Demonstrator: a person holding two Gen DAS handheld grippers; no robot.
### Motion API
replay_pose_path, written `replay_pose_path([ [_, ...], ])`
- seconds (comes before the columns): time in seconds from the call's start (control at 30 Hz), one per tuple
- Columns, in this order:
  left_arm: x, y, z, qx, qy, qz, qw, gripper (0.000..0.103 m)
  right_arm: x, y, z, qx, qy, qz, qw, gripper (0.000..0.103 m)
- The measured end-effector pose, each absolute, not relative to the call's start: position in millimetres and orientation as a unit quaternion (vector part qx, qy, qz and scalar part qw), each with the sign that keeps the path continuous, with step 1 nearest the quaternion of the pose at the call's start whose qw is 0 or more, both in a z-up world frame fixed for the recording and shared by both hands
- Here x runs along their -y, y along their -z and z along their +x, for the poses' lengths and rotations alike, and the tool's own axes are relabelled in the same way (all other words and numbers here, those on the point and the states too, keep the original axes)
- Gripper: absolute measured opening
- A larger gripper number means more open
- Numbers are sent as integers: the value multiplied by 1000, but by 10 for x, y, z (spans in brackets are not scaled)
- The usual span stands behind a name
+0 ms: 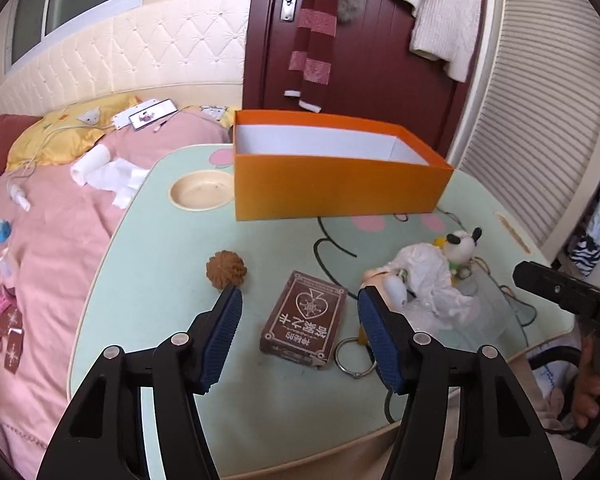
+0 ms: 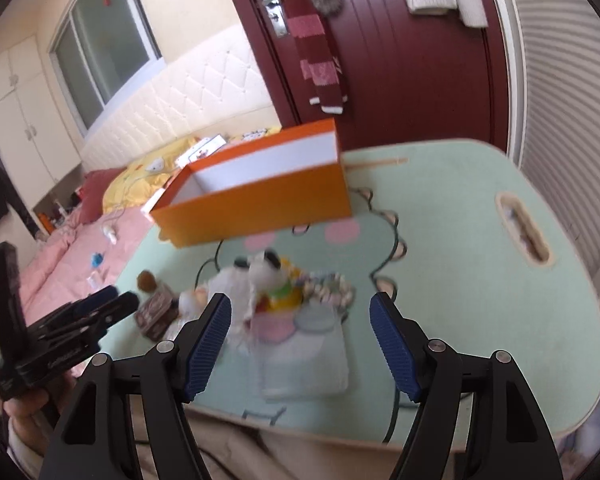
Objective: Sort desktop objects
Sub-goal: 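Grasp the brown card pack on the table with the left gripper, then lift the card pack with the left gripper while the right grasps the clear plastic container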
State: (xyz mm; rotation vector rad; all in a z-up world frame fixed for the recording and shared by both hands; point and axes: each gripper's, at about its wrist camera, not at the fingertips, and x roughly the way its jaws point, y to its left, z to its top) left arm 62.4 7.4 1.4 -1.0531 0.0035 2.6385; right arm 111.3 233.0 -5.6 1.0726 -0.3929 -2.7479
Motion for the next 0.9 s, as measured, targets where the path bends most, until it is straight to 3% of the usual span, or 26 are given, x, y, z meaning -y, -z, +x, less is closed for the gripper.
replay_pose_path([
  [0.07, -112, 50, 616, -9, -913, -384, 135, 32, -2277, 41, 1093, 106, 920, 369, 72, 74],
  [0.37, -110, -17, 690, -4, -918, -363, 159, 34, -2188, 56, 1126, 87, 919, 377, 76, 75],
  [0.6, -361, 72, 675, -99, -921, -360, 113, 41, -2238, 156, 1077, 101, 906, 403, 79, 76],
  [0.8, -259, 26, 697, -73, -921, -363, 120, 42, -2237, 312, 998, 106, 885, 446, 80, 76],
  [0.9, -183, 81, 624, -52, -913, -387, 121, 49, -2214, 314, 1002, 100, 884, 448, 82, 76],
])
